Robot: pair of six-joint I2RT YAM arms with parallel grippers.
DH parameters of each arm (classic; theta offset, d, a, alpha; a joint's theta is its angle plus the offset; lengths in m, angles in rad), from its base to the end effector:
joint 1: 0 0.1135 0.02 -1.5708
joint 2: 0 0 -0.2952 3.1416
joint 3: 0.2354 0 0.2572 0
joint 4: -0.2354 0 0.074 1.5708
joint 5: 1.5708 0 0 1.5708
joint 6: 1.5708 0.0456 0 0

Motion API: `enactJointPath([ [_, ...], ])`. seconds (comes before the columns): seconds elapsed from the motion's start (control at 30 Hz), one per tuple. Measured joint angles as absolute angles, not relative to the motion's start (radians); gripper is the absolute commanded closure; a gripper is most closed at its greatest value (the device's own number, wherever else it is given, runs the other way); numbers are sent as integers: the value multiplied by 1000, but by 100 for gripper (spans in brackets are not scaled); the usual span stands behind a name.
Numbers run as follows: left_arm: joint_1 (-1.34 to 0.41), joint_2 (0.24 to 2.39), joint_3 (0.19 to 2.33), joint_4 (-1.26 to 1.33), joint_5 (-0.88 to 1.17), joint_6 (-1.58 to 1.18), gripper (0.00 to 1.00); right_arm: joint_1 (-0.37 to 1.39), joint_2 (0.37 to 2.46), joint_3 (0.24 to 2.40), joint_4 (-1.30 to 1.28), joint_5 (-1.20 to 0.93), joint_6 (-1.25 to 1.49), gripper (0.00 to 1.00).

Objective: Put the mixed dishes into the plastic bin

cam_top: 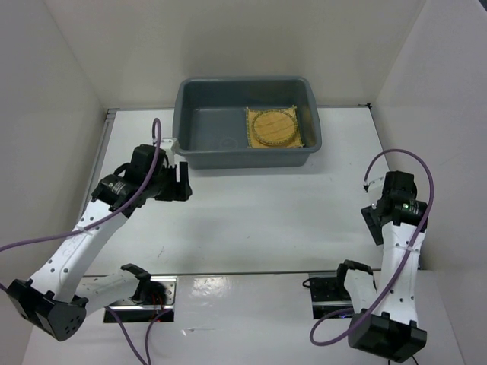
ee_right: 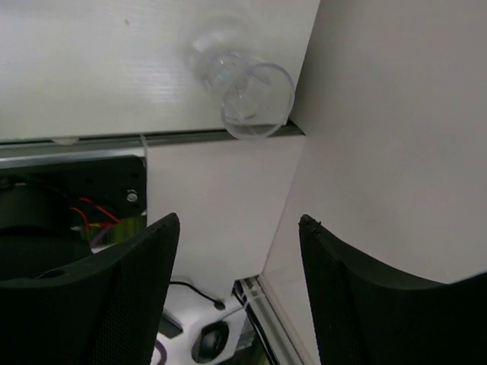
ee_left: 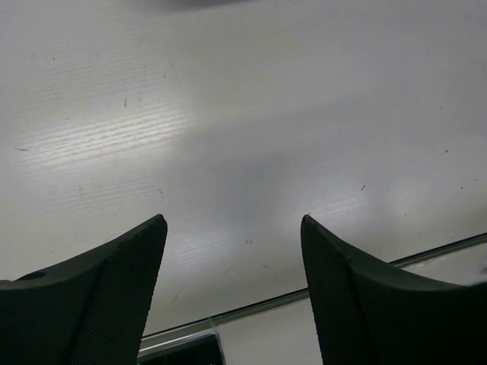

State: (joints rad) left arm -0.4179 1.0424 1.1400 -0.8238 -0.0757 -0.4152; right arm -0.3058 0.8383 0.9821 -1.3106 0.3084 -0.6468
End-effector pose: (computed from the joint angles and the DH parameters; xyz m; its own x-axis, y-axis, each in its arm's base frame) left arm 0.1875 -0.0795 0.3732 -0.6977 -0.1303 -0.7044 0.0782 0.9636 -0.2556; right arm 0.0985 -0.0456 0.3202 -0.9412 -0.3050 -0.1455 -0.2087 0.8632 -0.4596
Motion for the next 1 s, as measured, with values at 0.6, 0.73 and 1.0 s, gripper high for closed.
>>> enactJointPath([
  [0.6,-418,950,1083,-797,-21,-393,5,-509,1010,857,-1161,374,-967,33],
  [0.73,-418,953,1083,-792,-20,-393,5,-509,1104,840,-1101,356,-987,36],
  [1.0,-418,953,1082,-791,-21,-393,5,-509,1154,778,-1034,324,-1028,36],
])
